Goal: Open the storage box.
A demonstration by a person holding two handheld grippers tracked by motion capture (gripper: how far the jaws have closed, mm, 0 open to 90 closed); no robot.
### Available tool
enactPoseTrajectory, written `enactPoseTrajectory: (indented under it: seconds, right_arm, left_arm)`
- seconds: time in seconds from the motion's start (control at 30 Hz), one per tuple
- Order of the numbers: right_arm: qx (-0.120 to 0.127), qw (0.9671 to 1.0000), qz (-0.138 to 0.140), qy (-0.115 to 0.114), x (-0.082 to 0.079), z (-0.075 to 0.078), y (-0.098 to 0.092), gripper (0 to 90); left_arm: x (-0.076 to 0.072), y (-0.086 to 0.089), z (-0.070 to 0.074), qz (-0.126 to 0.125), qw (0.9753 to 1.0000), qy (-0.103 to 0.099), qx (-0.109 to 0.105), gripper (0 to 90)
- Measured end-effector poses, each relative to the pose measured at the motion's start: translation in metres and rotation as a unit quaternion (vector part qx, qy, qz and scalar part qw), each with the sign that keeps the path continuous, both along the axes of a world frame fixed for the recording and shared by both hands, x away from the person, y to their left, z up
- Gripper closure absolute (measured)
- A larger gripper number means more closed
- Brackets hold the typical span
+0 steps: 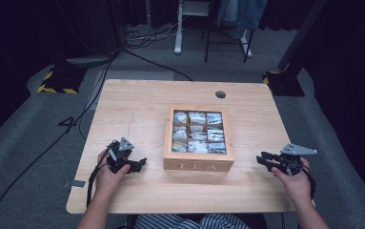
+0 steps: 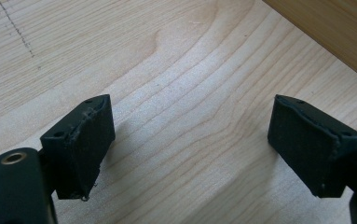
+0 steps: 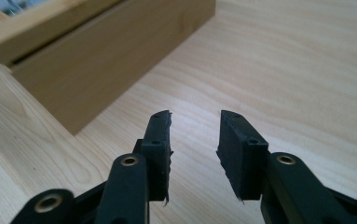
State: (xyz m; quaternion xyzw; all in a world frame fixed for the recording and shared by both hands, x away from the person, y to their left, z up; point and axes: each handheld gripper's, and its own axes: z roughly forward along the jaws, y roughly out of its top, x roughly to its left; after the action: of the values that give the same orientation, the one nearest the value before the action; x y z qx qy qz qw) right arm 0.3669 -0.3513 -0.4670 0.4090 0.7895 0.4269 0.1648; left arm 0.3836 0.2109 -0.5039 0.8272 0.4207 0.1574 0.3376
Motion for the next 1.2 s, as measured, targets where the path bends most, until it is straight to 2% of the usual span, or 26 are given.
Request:
enactPoseTrajectory:
  seconds: [0.03, 0.1, 0.17, 0.27, 0.37, 0.43, 0.57, 0.6, 0.63, 0.7, 0.9, 0.97, 1.03, 1.2]
  right_arm:
    - [0.000, 1.0000, 0.000, 0.000, 0.000, 0.000, 0.000, 64.9]
    - [0.004, 0.9996, 0.005, -0.027, -0.004, 0.006, 0.001, 66.5]
    - [0.007, 0.9994, 0.004, -0.033, -0.005, 0.008, 0.002, 66.7]
    - [0.017, 0.9983, 0.009, -0.054, -0.008, 0.014, 0.004, 67.2]
    - [0.025, 0.9978, 0.014, -0.060, -0.009, 0.015, 0.006, 67.2]
    - [0.041, 0.9965, 0.026, -0.068, -0.010, 0.016, 0.010, 67.0]
    - [0.043, 0.9957, 0.043, -0.070, -0.012, 0.017, 0.020, 67.1]
    - [0.047, 0.9947, 0.058, -0.071, -0.014, 0.019, 0.027, 67.3]
    - [0.047, 0.9947, 0.058, -0.071, -0.014, 0.019, 0.027, 67.3]
    - [0.045, 0.9936, 0.076, -0.072, -0.016, 0.021, 0.035, 67.6]
    - [0.038, 0.9906, 0.118, -0.058, -0.020, 0.019, 0.054, 72.7]
    - [0.037, 0.9904, 0.122, -0.055, -0.021, 0.018, 0.056, 73.6]
    - [0.030, 0.9897, 0.132, -0.048, -0.022, 0.017, 0.060, 78.5]
    - [0.012, 0.9900, 0.136, -0.034, -0.021, 0.015, 0.063, 85.6]
  left_arm:
    - [0.000, 0.000, 0.000, 0.000, 1.0000, 0.000, 0.000, 15.4]
    - [0.000, 0.000, 0.000, 0.000, 1.0000, 0.000, 0.000, 15.4]
    - [0.000, 0.000, 0.000, 0.000, 1.0000, 0.000, 0.000, 15.4]
    - [0.000, 0.000, 0.000, 0.000, 1.0000, 0.000, 0.000, 15.4]
    - [0.000, 0.000, 0.000, 0.000, 1.0000, 0.000, 0.000, 15.4]
    - [0.000, 0.000, 0.000, 0.000, 1.0000, 0.000, 0.000, 15.4]
    - [0.000, 0.000, 0.000, 0.000, 1.0000, 0.000, 0.000, 15.4]
    - [0.000, 0.000, 0.000, 0.000, 1.0000, -0.001, 0.000, 15.4]
    - [0.000, 0.000, 0.000, 0.000, 1.0000, -0.001, 0.000, 15.4]
    - [0.000, 0.000, 0.000, 0.000, 1.0000, 0.000, 0.000, 15.4]
    - [0.000, 0.000, 0.000, 0.000, 1.0000, -0.001, 0.000, 15.4]
    - [0.000, 0.000, 0.000, 0.000, 1.0000, -0.001, -0.001, 15.4]
    - [0.000, 0.000, 0.000, 0.000, 1.0000, -0.001, -0.001, 15.4]
    - [0.000, 0.000, 0.000, 0.000, 1.0000, -0.001, -0.001, 15.4]
